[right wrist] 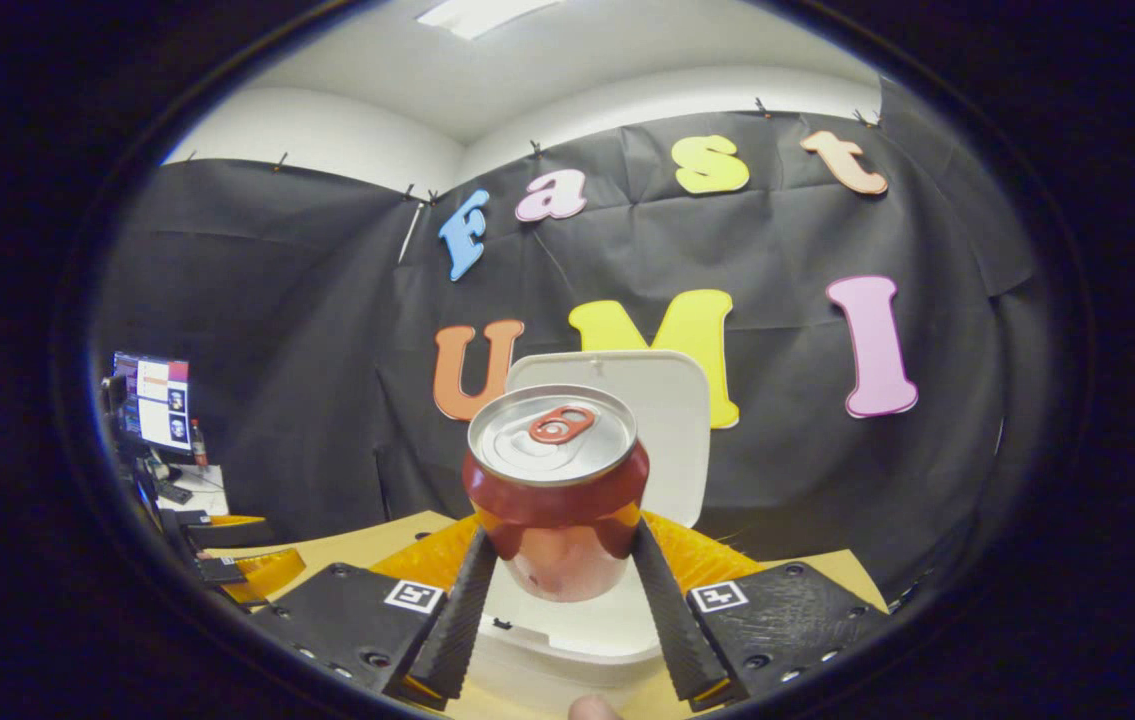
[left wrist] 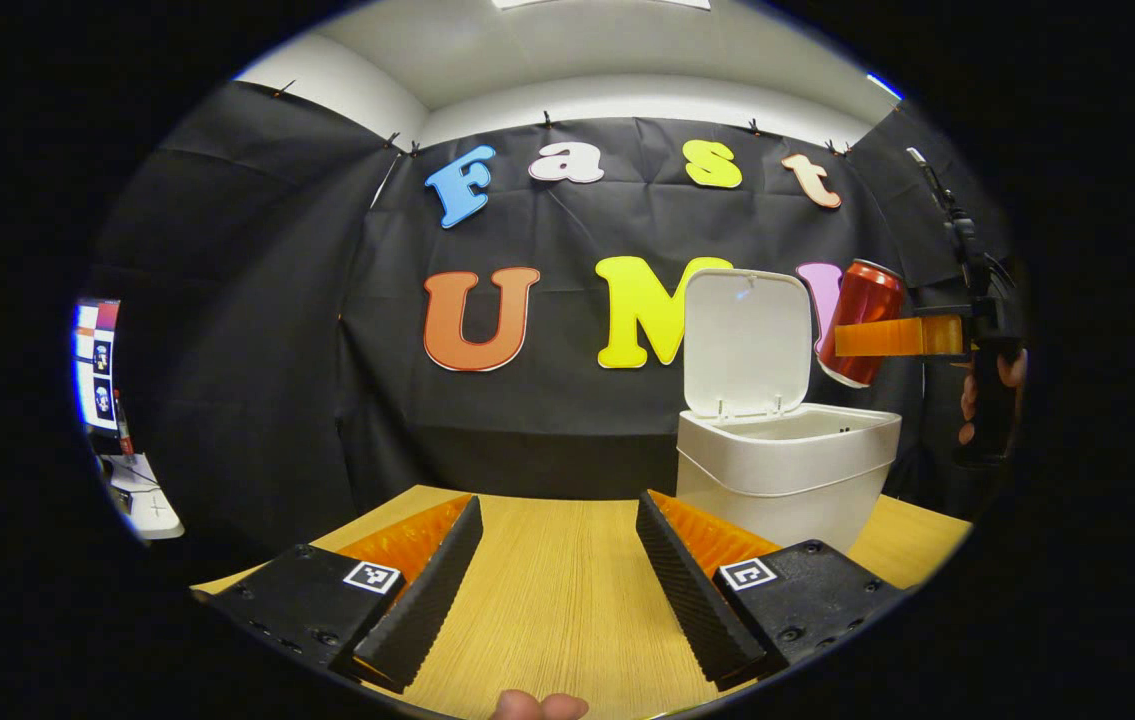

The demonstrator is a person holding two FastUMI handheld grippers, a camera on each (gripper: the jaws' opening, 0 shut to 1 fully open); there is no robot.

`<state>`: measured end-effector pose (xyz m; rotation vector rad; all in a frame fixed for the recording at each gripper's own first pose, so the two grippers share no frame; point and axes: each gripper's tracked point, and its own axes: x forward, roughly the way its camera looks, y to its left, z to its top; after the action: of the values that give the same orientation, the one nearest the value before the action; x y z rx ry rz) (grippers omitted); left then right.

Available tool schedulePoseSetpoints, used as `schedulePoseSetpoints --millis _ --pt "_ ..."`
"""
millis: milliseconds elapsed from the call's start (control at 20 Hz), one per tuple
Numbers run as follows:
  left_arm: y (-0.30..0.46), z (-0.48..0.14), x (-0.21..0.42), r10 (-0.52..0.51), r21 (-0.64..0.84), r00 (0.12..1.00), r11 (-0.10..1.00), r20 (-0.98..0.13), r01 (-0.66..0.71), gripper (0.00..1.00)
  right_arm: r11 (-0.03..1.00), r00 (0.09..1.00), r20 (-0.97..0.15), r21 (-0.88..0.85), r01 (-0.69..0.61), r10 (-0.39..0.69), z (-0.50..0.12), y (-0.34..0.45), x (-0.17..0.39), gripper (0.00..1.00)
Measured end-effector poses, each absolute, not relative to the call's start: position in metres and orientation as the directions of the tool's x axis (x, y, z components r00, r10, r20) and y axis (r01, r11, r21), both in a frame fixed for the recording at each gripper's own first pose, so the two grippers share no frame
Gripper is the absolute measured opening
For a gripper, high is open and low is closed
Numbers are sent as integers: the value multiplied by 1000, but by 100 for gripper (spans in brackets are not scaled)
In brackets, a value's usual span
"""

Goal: Press the lid of the desktop garbage bin to open it, pick up the crumpled paper on the desktop and throw it into the bin, then pick up the pop can on the desktop and drop it into the bin, and finally close the garbage bin lid.

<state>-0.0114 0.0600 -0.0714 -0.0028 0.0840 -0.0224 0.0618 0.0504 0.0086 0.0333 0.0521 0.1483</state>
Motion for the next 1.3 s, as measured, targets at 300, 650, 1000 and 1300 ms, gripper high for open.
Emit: schedulePoseSetpoints --millis 300,650,1000,1300 --pt "80 -90 -3 -27 4 993 1000 -111 27 99 995 988 -119 27 -96 99 -15 54 90 75" --pt "90 -92 -7 -9 -22 993 1000 -114 7 99 995 989 -110 -23 -100 96 -6 67 93 75" --pt "87 -88 -14 11 -35 993 999 -115 -15 99 996 987 -137 -11 -87 84 1 51 96 74" --pt "48 -78 -8 -59 -84 992 995 -109 50 100 999 982 -188 -8 -32 29 -1 26 104 74"
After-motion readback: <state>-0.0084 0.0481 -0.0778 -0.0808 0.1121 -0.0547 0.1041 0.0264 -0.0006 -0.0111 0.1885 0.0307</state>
